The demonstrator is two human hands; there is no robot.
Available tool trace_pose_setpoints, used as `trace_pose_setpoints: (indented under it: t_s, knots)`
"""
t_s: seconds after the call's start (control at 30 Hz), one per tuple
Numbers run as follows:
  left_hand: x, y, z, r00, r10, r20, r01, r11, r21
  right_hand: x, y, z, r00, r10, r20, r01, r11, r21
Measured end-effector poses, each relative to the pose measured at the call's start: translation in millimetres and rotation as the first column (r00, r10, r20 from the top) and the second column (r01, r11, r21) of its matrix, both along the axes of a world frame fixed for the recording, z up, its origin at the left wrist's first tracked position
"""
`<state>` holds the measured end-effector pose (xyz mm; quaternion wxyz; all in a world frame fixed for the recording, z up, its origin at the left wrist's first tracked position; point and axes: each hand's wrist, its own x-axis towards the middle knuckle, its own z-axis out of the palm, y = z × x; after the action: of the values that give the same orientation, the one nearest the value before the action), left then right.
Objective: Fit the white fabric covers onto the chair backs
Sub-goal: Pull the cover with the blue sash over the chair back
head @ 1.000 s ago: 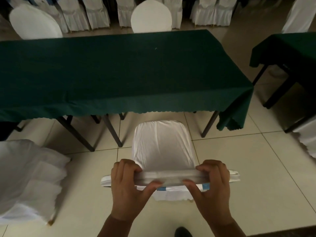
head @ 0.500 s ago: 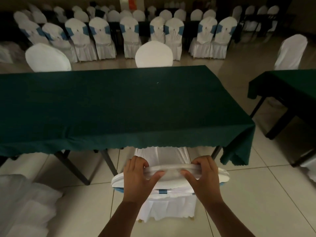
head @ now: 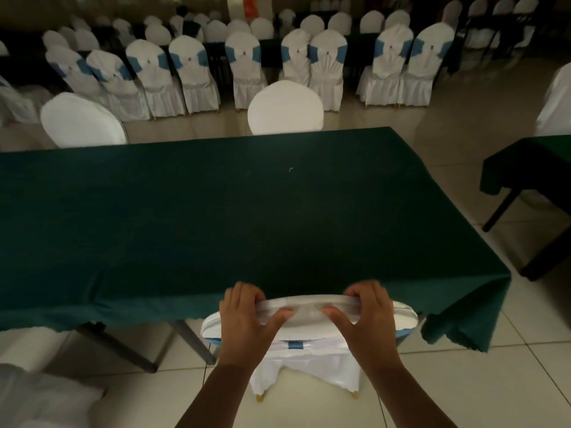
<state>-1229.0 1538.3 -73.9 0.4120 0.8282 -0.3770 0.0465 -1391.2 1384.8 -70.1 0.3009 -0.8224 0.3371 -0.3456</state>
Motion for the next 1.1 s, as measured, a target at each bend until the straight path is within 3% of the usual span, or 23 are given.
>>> trace_pose_setpoints:
  t_s: [0.4,1.1]
  knots:
    - [57.7,-36.2,1.6,1.0,-0.022,0.015,0.022,1.0,0.016,56.2,-35.6,-2.0,0.999,-0.033,-0.038,0.032,0.999,-0.027]
    - [80.3,-57.1,-0.7,0.999,-0.026,-0.028,0.028,0.997,0.075,75.5,-55.7,2.4,0.996,-0.041,-0.083,0.038,0.999,-0.036]
